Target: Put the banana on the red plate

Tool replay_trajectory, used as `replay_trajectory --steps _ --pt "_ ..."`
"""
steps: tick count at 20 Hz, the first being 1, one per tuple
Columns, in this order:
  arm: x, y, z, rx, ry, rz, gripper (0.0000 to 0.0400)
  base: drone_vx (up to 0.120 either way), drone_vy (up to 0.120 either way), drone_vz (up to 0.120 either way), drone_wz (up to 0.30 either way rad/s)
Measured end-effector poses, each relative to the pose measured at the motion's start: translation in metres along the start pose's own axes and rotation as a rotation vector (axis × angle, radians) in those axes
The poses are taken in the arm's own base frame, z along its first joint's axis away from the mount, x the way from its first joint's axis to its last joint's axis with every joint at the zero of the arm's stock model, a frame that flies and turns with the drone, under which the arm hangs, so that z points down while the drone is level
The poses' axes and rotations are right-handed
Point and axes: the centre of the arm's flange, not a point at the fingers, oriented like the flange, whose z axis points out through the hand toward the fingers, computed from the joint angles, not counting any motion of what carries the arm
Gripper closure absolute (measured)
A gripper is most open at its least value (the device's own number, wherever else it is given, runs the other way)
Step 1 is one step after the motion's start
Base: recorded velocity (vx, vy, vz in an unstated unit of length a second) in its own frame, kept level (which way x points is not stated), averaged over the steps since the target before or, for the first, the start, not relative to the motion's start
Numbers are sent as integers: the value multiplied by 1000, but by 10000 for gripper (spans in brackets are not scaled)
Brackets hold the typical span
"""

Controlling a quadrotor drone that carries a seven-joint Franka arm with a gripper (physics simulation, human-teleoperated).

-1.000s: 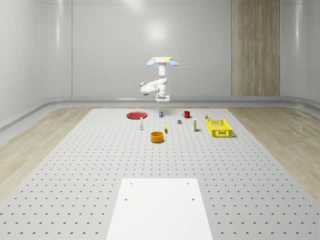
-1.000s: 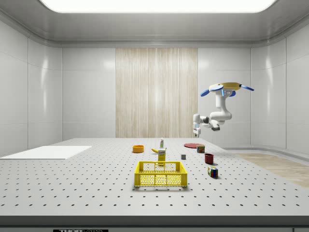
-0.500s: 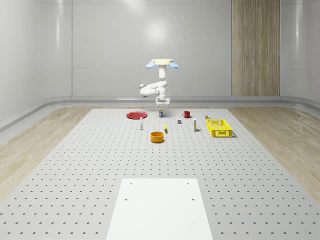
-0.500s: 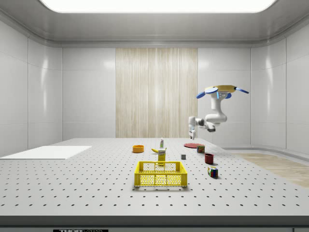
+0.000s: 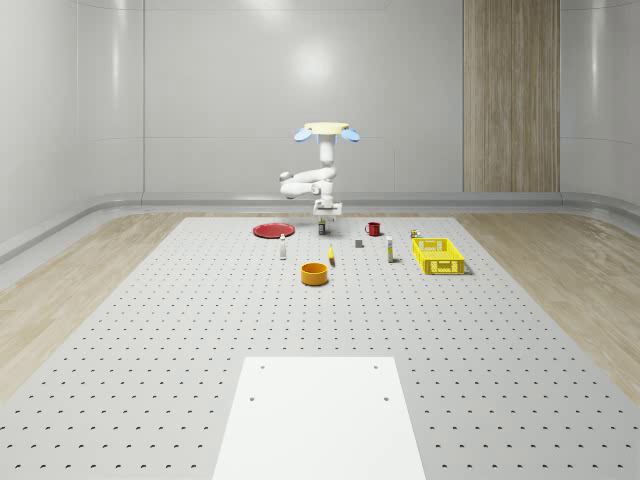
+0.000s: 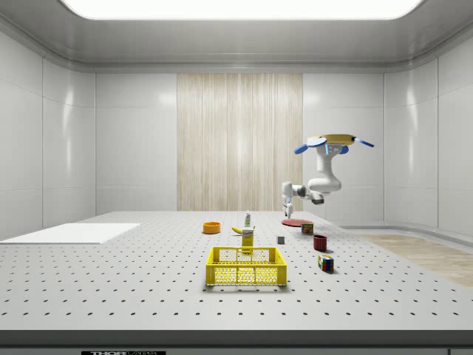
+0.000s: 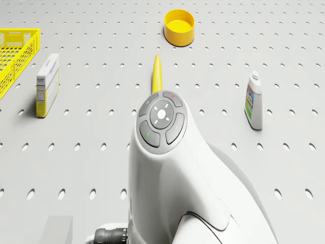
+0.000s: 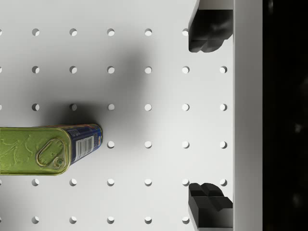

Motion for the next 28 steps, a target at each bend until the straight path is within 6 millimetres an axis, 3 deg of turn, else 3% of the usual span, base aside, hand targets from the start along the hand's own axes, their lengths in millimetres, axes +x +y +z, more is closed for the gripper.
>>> replay_trajectory --steps 9,28 --pt "0 0 0 0 0 0 0 120 0 -111 0" --pt "0 0 0 0 0 0 0 120 0 -29 0"
